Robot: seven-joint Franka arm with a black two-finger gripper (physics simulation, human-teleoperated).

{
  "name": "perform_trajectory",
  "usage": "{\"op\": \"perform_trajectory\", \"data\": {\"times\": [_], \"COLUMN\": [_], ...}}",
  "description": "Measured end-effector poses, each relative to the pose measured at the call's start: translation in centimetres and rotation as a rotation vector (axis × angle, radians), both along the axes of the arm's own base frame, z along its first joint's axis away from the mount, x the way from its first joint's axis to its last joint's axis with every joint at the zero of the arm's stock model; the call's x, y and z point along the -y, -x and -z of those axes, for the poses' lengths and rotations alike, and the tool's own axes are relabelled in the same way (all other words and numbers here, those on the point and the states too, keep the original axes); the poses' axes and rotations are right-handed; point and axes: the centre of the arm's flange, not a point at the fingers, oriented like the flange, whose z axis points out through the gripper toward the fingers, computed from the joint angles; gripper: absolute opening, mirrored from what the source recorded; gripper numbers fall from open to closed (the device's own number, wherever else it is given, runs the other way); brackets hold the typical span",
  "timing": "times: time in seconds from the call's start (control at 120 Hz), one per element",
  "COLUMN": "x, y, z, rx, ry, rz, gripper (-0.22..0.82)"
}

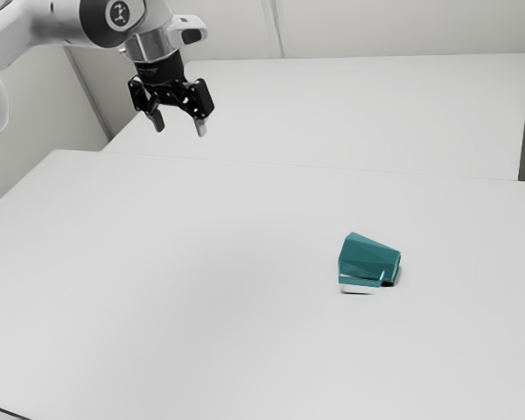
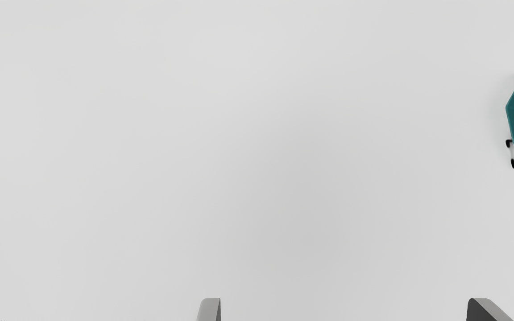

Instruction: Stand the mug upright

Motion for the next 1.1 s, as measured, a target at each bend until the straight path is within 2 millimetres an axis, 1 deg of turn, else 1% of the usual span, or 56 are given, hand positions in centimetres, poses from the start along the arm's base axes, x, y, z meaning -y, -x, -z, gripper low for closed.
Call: {"op": "perform_trajectory", "data": {"times": [0.167,0.225,0.292,0.333,0.442,0.483,0.525,0.617,0.692,0.767,0.858,1.0,1.1], "x": [-0.3,-0.7,-0.6,-0.4,0.2,0.1,-0.1,-0.4,-0.3,0.3,1.8,6.1,7.9], "y": [0.1,0.6,1.0,1.3,1.7,1.9,2.1,1.9,1.2,0.8,0.7,-0.4,-1.4], "z": [-0.3,-0.9,-1.3,-0.9,1.9,3.2,4.1,6.4,7.4,8.5,10.6,15.0,17.7], "rx": [0.006,0.013,0.016,0.006,-0.037,-0.052,-0.055,-0.045,-0.020,-0.013,-0.034,-0.096,-0.109], "ry": [0.000,0.004,0.025,0.039,0.111,0.142,0.169,0.231,0.304,0.375,0.450,0.544,0.611], "rz": [-0.019,-0.032,-0.040,-0.042,-0.055,-0.069,-0.085,-0.121,-0.146,-0.167,-0.183,-0.175,-0.173], "gripper": [0.60,0.60,0.60,0.60,0.60,0.60,0.60,0.60,0.60,0.60,0.60,0.60,0.60]}}
